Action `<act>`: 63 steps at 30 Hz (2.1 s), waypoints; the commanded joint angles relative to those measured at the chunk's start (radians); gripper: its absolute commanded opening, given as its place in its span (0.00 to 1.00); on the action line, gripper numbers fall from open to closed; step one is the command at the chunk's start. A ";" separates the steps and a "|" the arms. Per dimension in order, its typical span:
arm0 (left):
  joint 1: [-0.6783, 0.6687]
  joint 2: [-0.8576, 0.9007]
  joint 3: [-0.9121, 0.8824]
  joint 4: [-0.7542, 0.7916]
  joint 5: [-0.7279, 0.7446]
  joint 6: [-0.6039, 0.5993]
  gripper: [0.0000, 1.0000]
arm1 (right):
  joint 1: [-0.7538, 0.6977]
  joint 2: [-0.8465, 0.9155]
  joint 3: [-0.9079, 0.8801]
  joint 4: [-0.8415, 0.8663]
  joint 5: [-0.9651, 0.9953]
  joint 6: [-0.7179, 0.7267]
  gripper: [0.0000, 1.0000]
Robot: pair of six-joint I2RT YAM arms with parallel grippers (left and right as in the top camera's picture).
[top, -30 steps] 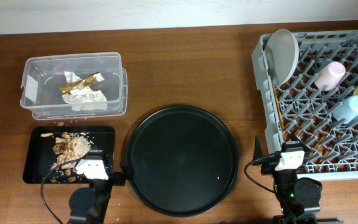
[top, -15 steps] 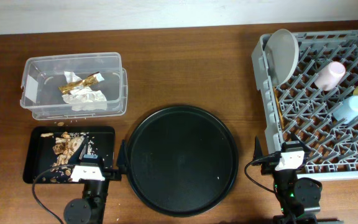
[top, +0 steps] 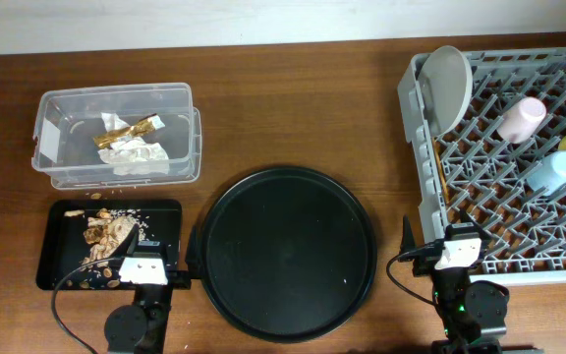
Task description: Sort waste into correct bins and load items into the dishwasher rack
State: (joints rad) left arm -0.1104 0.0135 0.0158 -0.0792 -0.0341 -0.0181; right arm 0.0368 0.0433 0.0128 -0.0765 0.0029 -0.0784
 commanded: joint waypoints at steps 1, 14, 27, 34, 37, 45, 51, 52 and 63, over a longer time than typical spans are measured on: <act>0.004 -0.009 -0.008 0.002 -0.014 0.019 0.99 | -0.005 -0.001 -0.007 -0.004 0.009 0.001 0.99; 0.029 -0.009 -0.008 -0.001 -0.011 0.092 0.99 | -0.005 -0.001 -0.007 -0.003 0.009 0.001 0.99; 0.028 -0.008 -0.007 -0.001 -0.011 0.092 0.99 | -0.005 -0.001 -0.007 -0.004 0.009 0.001 0.99; 0.028 -0.008 -0.007 -0.001 -0.011 0.092 0.99 | -0.005 -0.001 -0.007 -0.004 0.009 0.001 0.99; 0.028 -0.008 -0.007 -0.001 -0.011 0.092 0.99 | -0.005 -0.001 -0.007 -0.004 0.009 0.001 0.99; 0.028 -0.008 -0.007 -0.001 -0.011 0.092 1.00 | -0.005 -0.001 -0.007 -0.004 0.009 0.001 0.99; 0.028 -0.008 -0.007 -0.001 -0.011 0.092 0.99 | -0.005 -0.001 -0.007 -0.004 0.009 0.001 0.99; 0.028 -0.008 -0.007 -0.001 -0.011 0.092 0.99 | -0.005 -0.001 -0.007 -0.004 0.009 0.001 0.99; 0.028 -0.008 -0.007 -0.001 -0.011 0.092 0.99 | -0.005 -0.001 -0.007 -0.004 0.009 0.001 0.99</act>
State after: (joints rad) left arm -0.0860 0.0135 0.0158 -0.0799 -0.0341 0.0608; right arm 0.0368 0.0433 0.0128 -0.0765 0.0029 -0.0788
